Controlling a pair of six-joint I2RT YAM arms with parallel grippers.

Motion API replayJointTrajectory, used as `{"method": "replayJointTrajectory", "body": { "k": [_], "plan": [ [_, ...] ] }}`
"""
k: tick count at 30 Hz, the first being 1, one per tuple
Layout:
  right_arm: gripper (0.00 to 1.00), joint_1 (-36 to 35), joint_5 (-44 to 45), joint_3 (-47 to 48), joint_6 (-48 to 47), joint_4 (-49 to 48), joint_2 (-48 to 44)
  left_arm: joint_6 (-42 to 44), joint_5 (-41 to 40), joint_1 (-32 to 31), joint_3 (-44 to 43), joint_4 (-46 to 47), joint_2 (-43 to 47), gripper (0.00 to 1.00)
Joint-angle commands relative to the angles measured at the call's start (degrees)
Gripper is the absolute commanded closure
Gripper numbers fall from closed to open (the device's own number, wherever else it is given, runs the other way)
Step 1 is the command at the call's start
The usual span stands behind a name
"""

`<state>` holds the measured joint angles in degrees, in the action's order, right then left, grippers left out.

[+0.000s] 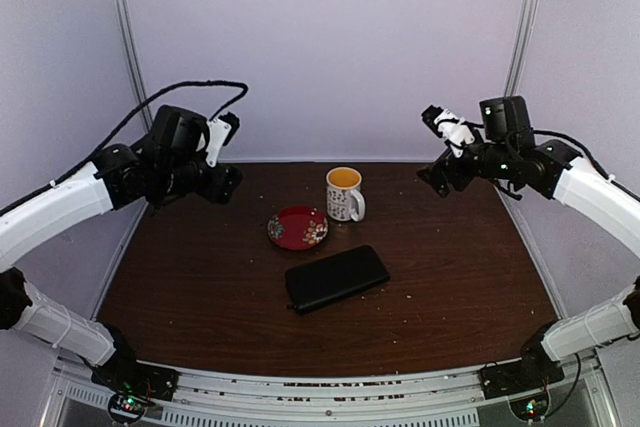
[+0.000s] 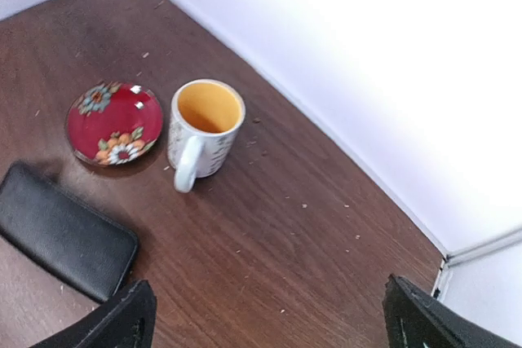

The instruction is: Sort the hair-cutting tools

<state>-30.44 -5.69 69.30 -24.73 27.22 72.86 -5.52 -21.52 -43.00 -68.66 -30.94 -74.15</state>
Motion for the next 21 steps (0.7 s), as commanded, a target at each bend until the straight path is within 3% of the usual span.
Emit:
{"method": "replayJointTrajectory", "body": {
  "k": [1,6,9,12,21],
  "plan": [
    [0.00,5.1,4.5,3.7,13.5,-2.1,-3.1,3.3,-4.5,3.3,-7.3,-0.4,0.9,0.22],
    [0.00,7.2,11.6,-2.1,17.0,-8.0,-9.2,5.5,-8.2,4.0,-4.1,6.3,0.1,0.03],
    [0.00,8.0,12.8,-8.9,18.3,-14.6,-10.5,3.7,-9.1,6.2,2.2,13.2,-0.5,0.02],
    [0.00,8.2,15.1,-14.2,14.7,-19.9,-10.6,-0.1,-6.7,8.9,2.5,12.4,-0.2,0.02],
    [0.00,8.6,15.4,-14.2,15.1,-18.0,-11.0,0.9,-8.3,9.3,4.6,15.5,1.7,0.02]
  ]
}}
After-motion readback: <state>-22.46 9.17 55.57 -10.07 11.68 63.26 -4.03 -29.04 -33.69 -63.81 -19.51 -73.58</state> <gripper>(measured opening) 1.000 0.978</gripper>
